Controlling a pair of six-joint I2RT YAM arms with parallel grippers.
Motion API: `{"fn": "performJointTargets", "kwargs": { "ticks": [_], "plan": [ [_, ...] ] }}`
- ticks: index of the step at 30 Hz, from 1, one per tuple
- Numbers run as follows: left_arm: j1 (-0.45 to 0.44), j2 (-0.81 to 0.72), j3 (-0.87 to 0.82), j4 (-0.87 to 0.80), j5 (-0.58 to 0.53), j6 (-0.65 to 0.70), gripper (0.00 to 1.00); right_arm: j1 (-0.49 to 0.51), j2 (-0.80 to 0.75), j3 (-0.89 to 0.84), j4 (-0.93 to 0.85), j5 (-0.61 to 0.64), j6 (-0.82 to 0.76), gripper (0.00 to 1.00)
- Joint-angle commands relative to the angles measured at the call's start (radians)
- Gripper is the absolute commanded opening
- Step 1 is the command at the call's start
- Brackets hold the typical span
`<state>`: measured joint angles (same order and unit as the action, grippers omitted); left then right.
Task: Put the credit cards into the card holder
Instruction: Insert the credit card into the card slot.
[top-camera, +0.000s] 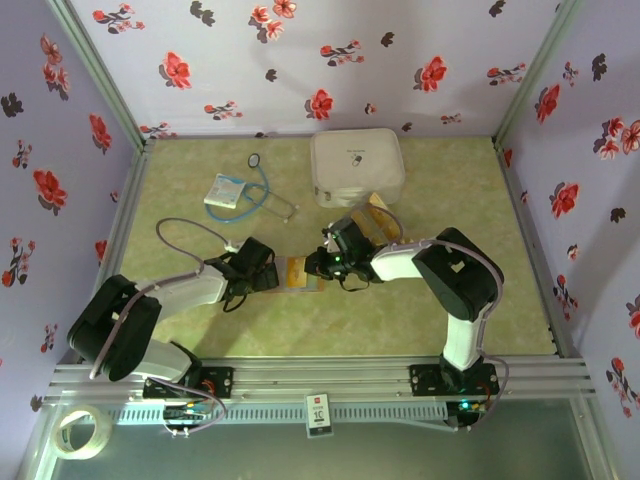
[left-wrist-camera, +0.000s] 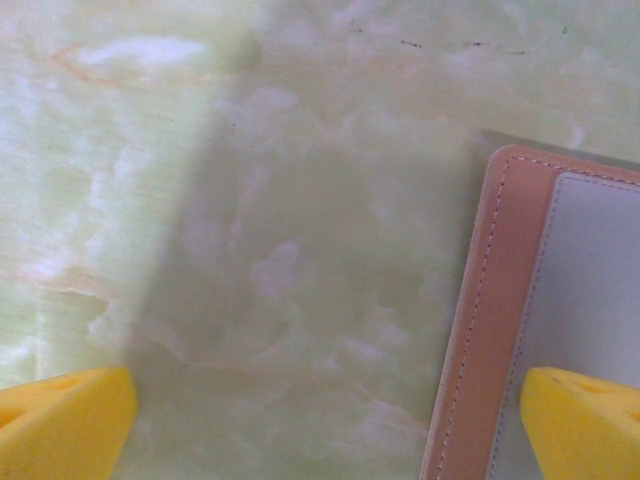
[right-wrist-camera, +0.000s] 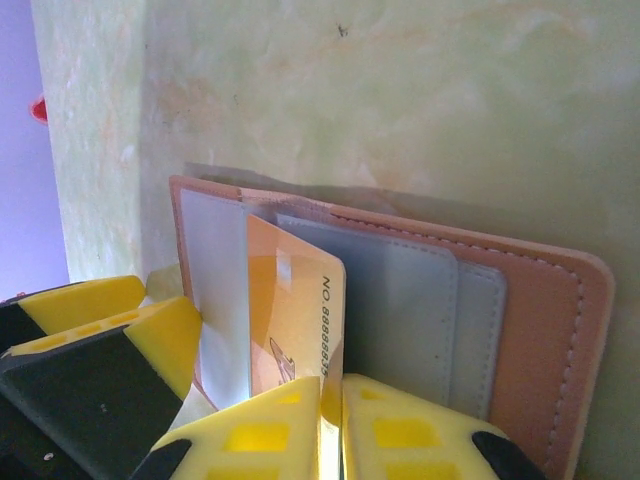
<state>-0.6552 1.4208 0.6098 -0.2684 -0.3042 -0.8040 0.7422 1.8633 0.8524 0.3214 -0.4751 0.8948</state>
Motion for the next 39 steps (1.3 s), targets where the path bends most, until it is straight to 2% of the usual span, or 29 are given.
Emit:
{"fn": "performJointTargets", "kwargs": {
  "ticks": [1,10,23,25,27,31,39],
  "plan": [
    [0.011,0.02,-0.035,-0.045,-0.038,-0.027,1.0,0.002,0.019,-0.011,0.004,-0.001,0.002,0.1],
    [0.01,0.03,-0.039,-0.035,-0.038,-0.027,1.0,0.001,0.023,-0.012,0.006,-0.005,0.003,0.04],
    [0.01,0.026,-0.039,-0.03,-0.028,-0.026,1.0,0.002,0.045,0.001,0.018,-0.006,0.012,0.07],
    [0.011,0.015,-0.032,-0.042,-0.028,-0.023,1.0,0.003,0.043,0.0,0.015,-0.005,0.012,0.1],
    [0.012,-0.003,-0.021,-0.058,-0.028,-0.018,1.0,0.003,0.038,0.002,0.005,-0.001,0.006,0.2],
    [0.041,-0.04,0.012,-0.115,-0.034,-0.019,1.0,0.003,0.028,0.011,-0.024,0.007,-0.007,0.31],
    [0.14,-0.067,0.008,-0.167,-0.045,-0.05,1.0,0.011,0.021,0.028,-0.077,0.035,-0.029,0.45]
  ]
}}
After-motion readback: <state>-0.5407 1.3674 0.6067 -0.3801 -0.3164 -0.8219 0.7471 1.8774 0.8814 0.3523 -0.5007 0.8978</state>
